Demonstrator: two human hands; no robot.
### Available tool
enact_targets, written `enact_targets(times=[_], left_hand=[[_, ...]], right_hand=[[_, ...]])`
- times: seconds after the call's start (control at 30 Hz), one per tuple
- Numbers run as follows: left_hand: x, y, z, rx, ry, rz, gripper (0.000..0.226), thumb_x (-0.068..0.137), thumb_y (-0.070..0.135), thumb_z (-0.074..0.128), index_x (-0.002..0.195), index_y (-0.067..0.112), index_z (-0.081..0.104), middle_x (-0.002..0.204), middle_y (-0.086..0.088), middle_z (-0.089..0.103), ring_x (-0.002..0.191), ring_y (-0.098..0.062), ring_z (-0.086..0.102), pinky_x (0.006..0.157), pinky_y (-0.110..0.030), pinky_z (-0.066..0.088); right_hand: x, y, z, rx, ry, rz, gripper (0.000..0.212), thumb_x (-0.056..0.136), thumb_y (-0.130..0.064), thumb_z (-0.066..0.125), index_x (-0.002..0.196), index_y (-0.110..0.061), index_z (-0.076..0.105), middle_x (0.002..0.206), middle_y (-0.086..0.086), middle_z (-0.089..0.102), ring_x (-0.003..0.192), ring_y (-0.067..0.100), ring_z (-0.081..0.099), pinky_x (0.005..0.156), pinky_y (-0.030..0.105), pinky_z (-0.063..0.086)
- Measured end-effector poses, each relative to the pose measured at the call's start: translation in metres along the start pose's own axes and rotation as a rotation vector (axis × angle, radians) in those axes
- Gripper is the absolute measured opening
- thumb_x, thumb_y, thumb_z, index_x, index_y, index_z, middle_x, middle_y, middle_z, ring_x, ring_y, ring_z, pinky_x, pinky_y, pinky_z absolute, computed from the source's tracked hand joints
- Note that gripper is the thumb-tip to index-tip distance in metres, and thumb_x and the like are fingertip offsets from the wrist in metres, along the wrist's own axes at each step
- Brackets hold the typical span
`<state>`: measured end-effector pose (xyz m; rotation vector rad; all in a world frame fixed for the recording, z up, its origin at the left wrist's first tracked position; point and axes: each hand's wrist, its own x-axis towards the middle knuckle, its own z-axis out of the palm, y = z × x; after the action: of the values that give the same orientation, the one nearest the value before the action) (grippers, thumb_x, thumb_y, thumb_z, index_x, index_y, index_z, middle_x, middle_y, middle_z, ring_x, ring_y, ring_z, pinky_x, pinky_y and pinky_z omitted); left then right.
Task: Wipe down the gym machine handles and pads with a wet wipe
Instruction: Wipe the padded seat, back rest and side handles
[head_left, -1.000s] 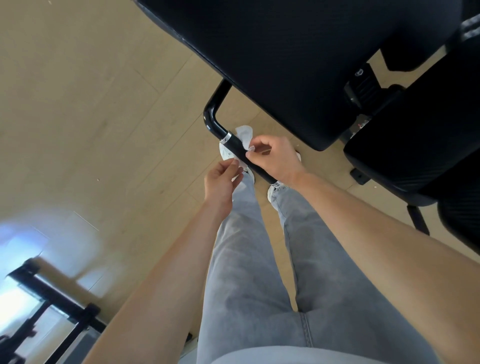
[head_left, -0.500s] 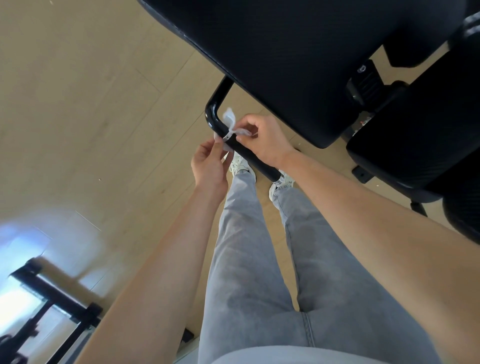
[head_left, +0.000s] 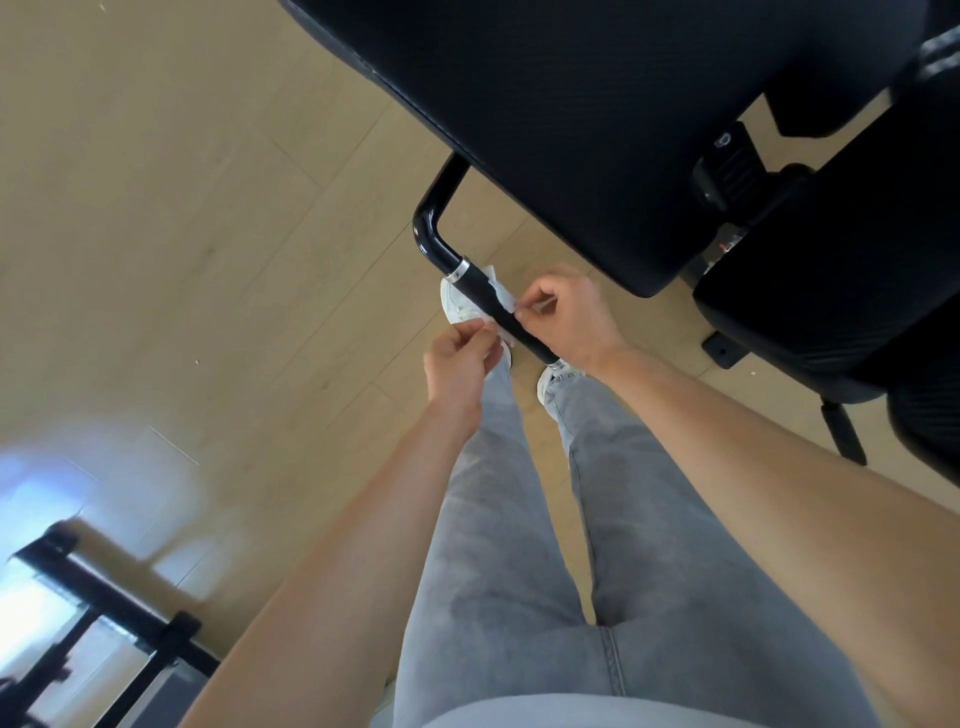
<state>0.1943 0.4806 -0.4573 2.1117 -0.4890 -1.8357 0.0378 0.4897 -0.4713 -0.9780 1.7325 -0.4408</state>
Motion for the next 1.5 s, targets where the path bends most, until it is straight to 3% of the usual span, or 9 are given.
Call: enact_targets(times=[0.23,0.43,0.57,0.7,0.87,0.97,1.23,1.4,1.5], left_hand=[[0.015,0.032,-0.008,-0.163,0.025,0.096,0.007,0.099,0.012,0.064,0.092,0.01,0.064,0.097,-0.012,0.073,0.091,-0.022,0.071,0.092,-0.038,0.06],[0.016,0.022,-0.006,-0.164,0.099,0.088,0.007,0.095,0.006,0.07,0.101,0.003,0.068,0.097,-0.015,0.074,0.091,-0.023,0.074,0.088,-0.035,0.061],[0.011,0.005,0.003,-0.142,0.099,0.023,0.014,0.092,0.002,0.073,0.102,0.006,0.065,0.096,-0.013,0.072,0.086,-0.021,0.073,0.087,-0.034,0.062],[0.006,-0.014,0.012,-0.046,0.044,-0.048,0.015,0.094,0.005,0.072,0.108,0.004,0.068,0.09,-0.002,0.072,0.08,-0.013,0.073,0.081,-0.027,0.061],[0.001,-0.029,0.025,-0.003,-0.016,-0.153,0.005,0.096,0.0,0.068,0.1,0.004,0.067,0.096,-0.009,0.071,0.083,-0.016,0.073,0.078,-0.024,0.061],[-0.002,-0.027,0.029,0.001,0.024,-0.167,0.006,0.096,0.0,0.067,0.1,0.004,0.066,0.097,-0.01,0.071,0.082,-0.017,0.071,0.073,-0.022,0.061],[0.013,0.02,0.014,-0.138,0.2,-0.039,0.007,0.095,0.002,0.067,0.098,0.008,0.068,0.093,-0.012,0.07,0.079,-0.02,0.064,0.087,-0.034,0.061],[0.016,0.045,0.012,-0.108,0.282,0.049,0.015,0.095,-0.001,0.06,0.091,0.011,0.069,0.078,-0.005,0.067,0.066,-0.011,0.061,0.076,-0.026,0.059],[0.009,0.035,0.02,-0.044,0.273,-0.003,0.018,0.094,-0.001,0.06,0.085,0.013,0.068,0.073,-0.004,0.064,0.061,-0.013,0.056,0.082,-0.033,0.06]], right_hand=[[0.024,-0.034,0.005,0.123,-0.008,-0.111,0.008,0.088,-0.008,0.073,0.09,-0.015,0.075,0.089,-0.008,0.074,0.085,0.007,0.071,0.084,0.029,0.059],[0.033,-0.03,0.0,0.007,-0.05,-0.125,0.029,0.093,-0.007,0.068,0.12,-0.015,0.073,0.097,-0.004,0.072,0.085,0.003,0.065,0.084,0.016,0.054],[0.024,0.0,-0.002,-0.019,-0.097,-0.034,0.02,0.094,-0.009,0.069,0.112,-0.013,0.076,0.097,-0.002,0.076,0.087,0.007,0.07,0.088,0.026,0.057],[0.009,0.024,-0.009,0.0,-0.119,0.05,0.015,0.092,-0.007,0.071,0.105,-0.012,0.078,0.088,-0.006,0.073,0.078,-0.002,0.065,0.082,0.02,0.054],[-0.008,0.05,-0.009,-0.021,-0.094,0.118,0.011,0.089,-0.007,0.075,0.098,-0.013,0.079,0.089,-0.007,0.072,0.077,0.002,0.065,0.077,0.02,0.053],[-0.009,0.05,-0.008,-0.006,-0.087,0.141,0.012,0.088,-0.007,0.075,0.097,-0.013,0.079,0.083,-0.013,0.068,0.074,-0.002,0.063,0.073,0.016,0.048],[0.026,-0.011,-0.005,0.148,-0.108,0.001,0.019,0.091,-0.004,0.07,0.104,-0.018,0.074,0.088,-0.017,0.067,0.078,-0.002,0.064,0.074,0.014,0.053],[0.042,-0.033,0.0,0.168,-0.095,-0.094,0.03,0.089,-0.001,0.07,0.115,-0.015,0.069,0.096,-0.006,0.069,0.087,0.01,0.067,0.081,0.021,0.056],[0.038,-0.019,-0.003,0.138,-0.135,-0.033,0.039,0.092,-0.003,0.067,0.129,-0.013,0.064,0.101,0.003,0.071,0.096,0.017,0.069,0.09,0.03,0.057]])
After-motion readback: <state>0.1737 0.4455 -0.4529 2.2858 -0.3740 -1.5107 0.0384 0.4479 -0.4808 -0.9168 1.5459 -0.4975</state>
